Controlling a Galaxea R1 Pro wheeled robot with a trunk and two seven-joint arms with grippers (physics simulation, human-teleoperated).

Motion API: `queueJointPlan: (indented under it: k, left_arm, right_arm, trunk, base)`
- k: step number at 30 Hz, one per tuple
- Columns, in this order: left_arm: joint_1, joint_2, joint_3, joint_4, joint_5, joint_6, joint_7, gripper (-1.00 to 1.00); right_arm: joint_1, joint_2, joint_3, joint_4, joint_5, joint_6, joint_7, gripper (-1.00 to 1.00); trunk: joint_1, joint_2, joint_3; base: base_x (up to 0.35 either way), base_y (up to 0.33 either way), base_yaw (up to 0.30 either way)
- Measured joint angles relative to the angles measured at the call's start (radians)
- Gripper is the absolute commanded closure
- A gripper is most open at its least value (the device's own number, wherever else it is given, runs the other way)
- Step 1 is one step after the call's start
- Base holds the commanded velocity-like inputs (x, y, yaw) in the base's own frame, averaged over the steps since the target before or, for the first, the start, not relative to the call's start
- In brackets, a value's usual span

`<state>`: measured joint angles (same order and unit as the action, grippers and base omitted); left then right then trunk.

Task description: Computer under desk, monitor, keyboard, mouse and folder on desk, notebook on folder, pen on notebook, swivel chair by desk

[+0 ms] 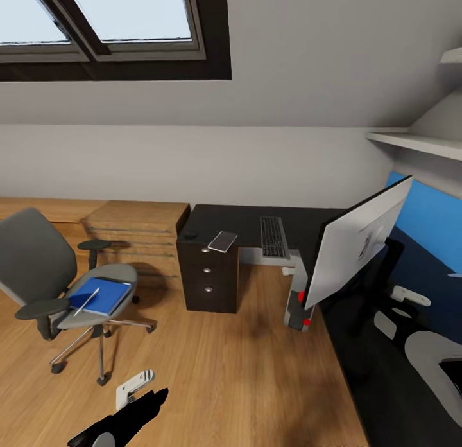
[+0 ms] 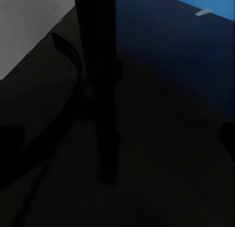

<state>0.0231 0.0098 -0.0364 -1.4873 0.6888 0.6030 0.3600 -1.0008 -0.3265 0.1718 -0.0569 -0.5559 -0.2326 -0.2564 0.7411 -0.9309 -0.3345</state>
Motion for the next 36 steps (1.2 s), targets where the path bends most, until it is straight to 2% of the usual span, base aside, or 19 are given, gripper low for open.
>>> queueJointPlan:
  k: [12,14,19,23,31,36]
  left_arm:
    - [0.000,0.000,0.003,0.000,0.002,0.000,0.000,-1.00]
    - [0.000,-0.002,0.005,0.011,0.000,-0.008,-0.002,-1.00]
    - [0.000,-0.007,0.005,0.039,0.000,-0.008,0.001,-1.00]
    - [0.000,0.010,0.005,0.062,-0.004,-0.008,0.001,-1.00]
    - [0.000,0.012,0.005,0.073,-0.004,-0.009,0.000,-1.00]
    - [0.000,0.012,0.005,0.073,-0.004,-0.008,0.000,-1.00]
  right_arm:
    - [0.000,0.010,0.004,0.000,0.012,-0.003,0.007,-1.00]
    - [0.003,-0.001,0.007,0.006,0.010,-0.014,-0.003,-1.00]
    - [0.003,0.004,0.007,0.006,0.011,-0.024,-0.003,-1.00]
    - [0.003,-0.008,0.007,0.005,0.010,-0.030,-0.001,-1.00]
    - [0.003,-0.010,0.007,0.003,0.010,-0.032,0.003,-1.00]
    - [0.003,-0.011,0.007,0.003,0.009,-0.030,0.004,-1.00]
  trunk:
    - [0.046,-0.084,-0.037]
    - [0.046,-0.084,-0.037]
    - [0.046,-0.084,-0.037]
    - [0.046,-0.084,-0.037]
    - [0.046,-0.084,-0.037]
    - [0.046,-0.084,-0.034]
  base:
    - [0.000,0.000,-0.013]
    - [0.000,0.000,0.000]
    - [0.000,0.000,0.000]
    - [0.000,0.000,0.000]
    - [0.000,0.000,0.000]
    - [0.000,0.194,-0.201]
